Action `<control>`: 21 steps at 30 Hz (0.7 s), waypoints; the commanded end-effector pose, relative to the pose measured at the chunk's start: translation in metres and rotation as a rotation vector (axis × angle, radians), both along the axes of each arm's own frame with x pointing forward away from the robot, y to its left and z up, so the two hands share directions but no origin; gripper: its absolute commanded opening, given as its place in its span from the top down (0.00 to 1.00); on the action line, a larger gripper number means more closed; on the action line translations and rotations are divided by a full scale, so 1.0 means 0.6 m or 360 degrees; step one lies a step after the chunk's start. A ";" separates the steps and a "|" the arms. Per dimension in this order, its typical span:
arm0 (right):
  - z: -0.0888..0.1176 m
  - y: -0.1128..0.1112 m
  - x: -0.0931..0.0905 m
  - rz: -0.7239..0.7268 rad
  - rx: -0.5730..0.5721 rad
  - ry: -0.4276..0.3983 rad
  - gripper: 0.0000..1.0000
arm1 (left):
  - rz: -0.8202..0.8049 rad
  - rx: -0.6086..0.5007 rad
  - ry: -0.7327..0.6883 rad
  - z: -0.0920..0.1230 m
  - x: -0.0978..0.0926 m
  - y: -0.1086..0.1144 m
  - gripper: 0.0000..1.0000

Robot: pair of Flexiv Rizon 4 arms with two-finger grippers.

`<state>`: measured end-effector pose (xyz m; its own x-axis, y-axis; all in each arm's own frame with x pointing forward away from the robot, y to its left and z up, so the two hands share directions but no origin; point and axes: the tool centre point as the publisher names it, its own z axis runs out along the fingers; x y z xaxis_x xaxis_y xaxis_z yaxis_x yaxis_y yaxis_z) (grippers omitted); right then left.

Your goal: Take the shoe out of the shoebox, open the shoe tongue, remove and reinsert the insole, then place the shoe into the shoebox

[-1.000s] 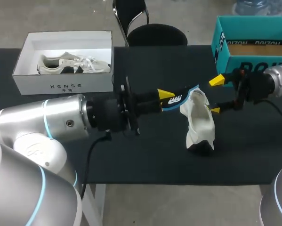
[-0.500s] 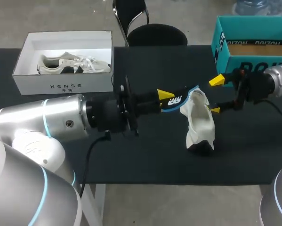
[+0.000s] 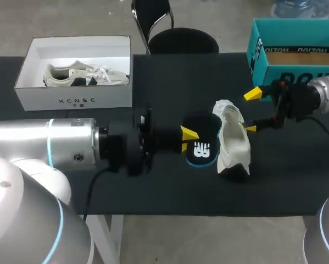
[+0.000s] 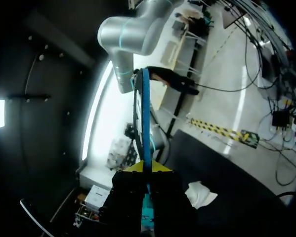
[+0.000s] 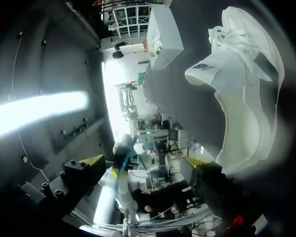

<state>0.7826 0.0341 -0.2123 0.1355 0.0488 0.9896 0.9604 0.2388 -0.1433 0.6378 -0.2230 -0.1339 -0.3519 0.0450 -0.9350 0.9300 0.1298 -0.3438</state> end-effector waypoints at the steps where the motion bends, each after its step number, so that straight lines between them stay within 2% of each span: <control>1: 0.000 0.002 -0.002 -0.0004 -0.0003 -0.0001 0.00 | -0.0042 -0.0005 -0.0037 -0.027 -0.015 0.036 1.00; 8: 0.000 0.002 -0.002 -0.0004 -0.0003 -0.0001 0.00 | -0.0147 -0.0039 -0.0166 -0.053 -0.001 -0.002 1.00; 14: 0.000 0.002 -0.002 -0.0004 -0.0003 -0.0001 0.00 | -0.0208 -0.0065 -0.0286 -0.061 0.024 -0.038 1.00; 21: 0.000 0.002 -0.002 -0.0004 -0.0003 -0.0001 0.00 | -0.0262 -0.0064 -0.0349 -0.064 0.043 -0.107 1.00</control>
<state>0.7825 0.0341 -0.2123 0.1355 0.0488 0.9896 0.9605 0.2387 -0.1433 0.6407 -0.2385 -0.1687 -0.1226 0.0493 -0.9912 0.9921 -0.0224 -0.1238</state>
